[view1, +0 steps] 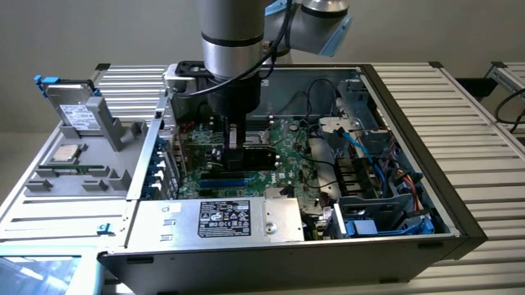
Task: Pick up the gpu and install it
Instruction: 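Insert the gpu into the slot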
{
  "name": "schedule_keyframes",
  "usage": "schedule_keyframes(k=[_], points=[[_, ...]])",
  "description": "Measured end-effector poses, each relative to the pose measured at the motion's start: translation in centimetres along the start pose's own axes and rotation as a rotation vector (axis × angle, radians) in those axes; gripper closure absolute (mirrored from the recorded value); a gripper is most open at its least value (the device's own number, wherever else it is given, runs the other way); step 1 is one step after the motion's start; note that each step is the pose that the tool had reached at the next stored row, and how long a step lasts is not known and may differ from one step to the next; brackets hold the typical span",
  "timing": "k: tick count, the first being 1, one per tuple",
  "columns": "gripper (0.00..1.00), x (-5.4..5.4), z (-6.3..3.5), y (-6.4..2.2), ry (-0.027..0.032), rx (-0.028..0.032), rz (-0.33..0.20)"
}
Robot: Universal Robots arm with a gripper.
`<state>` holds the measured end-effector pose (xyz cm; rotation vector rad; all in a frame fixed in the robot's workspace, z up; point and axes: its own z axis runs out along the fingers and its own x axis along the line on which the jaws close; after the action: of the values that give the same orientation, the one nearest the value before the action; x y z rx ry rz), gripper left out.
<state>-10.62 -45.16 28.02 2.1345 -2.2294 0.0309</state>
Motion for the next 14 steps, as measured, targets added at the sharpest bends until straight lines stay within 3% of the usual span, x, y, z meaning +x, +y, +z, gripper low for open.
schedule_keyframes(k=[5,10,14], points=[[0.71,0.2,0.69,0.59,-0.0108,0.0025,0.0],[0.71,0.3,1.11,1.09,-0.0228,0.0134,0.0],[0.71,0.3,1.18,1.28,-0.0231,0.0138,0.0]])
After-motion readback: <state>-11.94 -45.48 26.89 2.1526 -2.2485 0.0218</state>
